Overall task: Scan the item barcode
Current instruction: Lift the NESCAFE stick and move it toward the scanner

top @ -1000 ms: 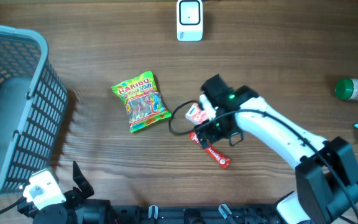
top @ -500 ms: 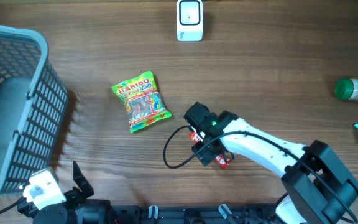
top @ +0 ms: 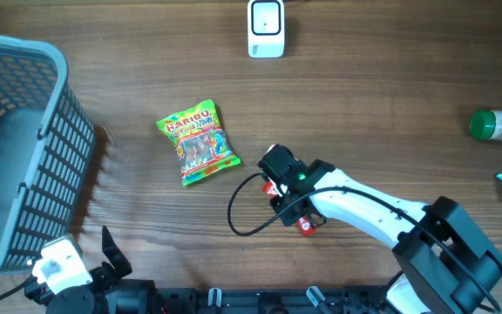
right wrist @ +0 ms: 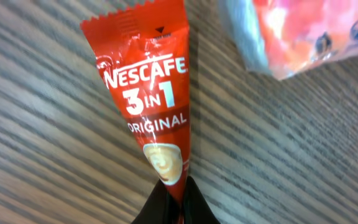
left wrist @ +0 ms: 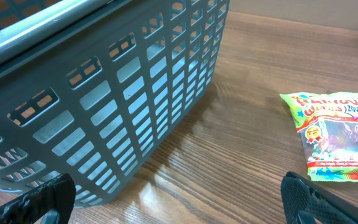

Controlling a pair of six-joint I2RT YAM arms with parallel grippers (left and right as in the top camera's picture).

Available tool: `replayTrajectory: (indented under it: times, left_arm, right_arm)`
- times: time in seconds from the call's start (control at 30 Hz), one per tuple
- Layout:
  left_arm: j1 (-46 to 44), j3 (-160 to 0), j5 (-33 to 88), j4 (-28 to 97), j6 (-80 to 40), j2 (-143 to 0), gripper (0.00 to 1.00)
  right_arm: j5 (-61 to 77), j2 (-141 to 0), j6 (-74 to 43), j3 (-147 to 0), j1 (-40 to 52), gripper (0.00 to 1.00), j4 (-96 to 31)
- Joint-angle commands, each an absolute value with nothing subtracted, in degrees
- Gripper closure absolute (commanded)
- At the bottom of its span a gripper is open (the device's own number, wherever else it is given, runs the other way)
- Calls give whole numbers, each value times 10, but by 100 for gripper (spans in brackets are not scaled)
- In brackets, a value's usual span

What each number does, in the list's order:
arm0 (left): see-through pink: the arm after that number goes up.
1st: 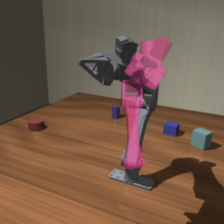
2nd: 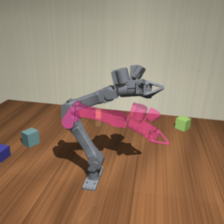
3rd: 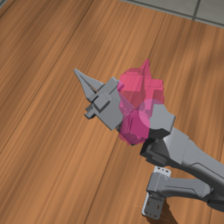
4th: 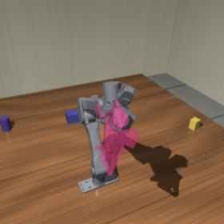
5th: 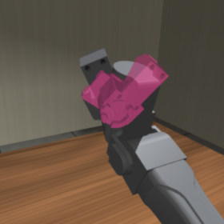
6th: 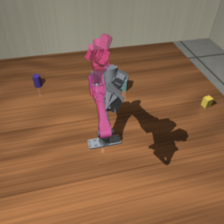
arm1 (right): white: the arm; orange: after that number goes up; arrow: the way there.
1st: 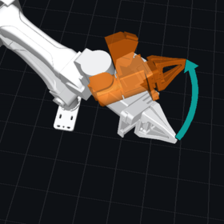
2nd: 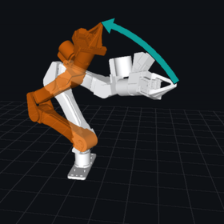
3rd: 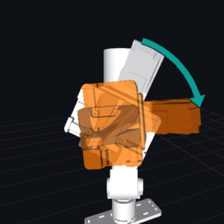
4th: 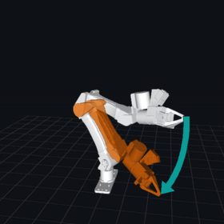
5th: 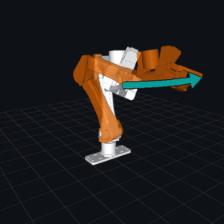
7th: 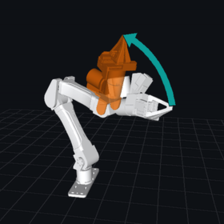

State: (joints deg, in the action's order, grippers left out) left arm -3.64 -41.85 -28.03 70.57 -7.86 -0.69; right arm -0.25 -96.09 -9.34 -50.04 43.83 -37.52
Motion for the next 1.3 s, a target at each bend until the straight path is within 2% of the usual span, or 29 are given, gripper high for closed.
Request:
replayTrajectory:
  times: [0.0,0.17,0.23,0.3,0.33,0.4,0.43,0.57,0.8,0.87,0.93,1.03,1.13,1.27]
  left_arm:
    - [-32,-419,-281,704,-81,-3,0]
    - [-32,-419,-281,704,-81,-3,0]
    - [-32,-419,-281,704,-81,-3,0]
    - [-32,-419,-281,704,-81,-3,0]
    - [-32,-419,-281,704,-81,-3,0]
    - [-32,-419,-281,704,-81,-3,0]
    - [-32,-419,-281,704,-81,-3,0]
    - [-32,-419,-281,704,-81,-3,0]
    - [-32,-419,-281,704,-81,-3,0]
    - [-32,-419,-281,704,-81,-3,0]
    - [-32,-419,-281,704,-81,-3,0]
    - [-32,-419,-281,704,-81,-3,0]
    - [-32,-419,-281,704,-81,-3,0]
    - [-32,-419,-281,704,-81,-3,0]
  right_arm:
    - [74,-947,-122,-541,437,96,-371]
    - [287,-906,-123,-588,426,96,-371]
    - [368,-889,-169,-589,418,95,-371]
    - [408,-879,-277,-589,412,96,-375]
    - [455,-875,-447,-589,405,96,-364]
    - [477,-875,-571,-589,405,96,-350]
    - [477,-875,-690,-589,405,96,-351]
    - [520,-875,-845,-589,405,96,-338]
    - [531,-875,-834,-589,405,96,-290]
    - [543,-875,-769,-589,405,96,-231]
    - [584,-875,-642,-589,405,95,-97]
    - [579,-875,-578,-589,405,96,46]
    - [529,-876,-545,-589,405,96,84]
    - [449,-877,-401,-588,405,96,81]
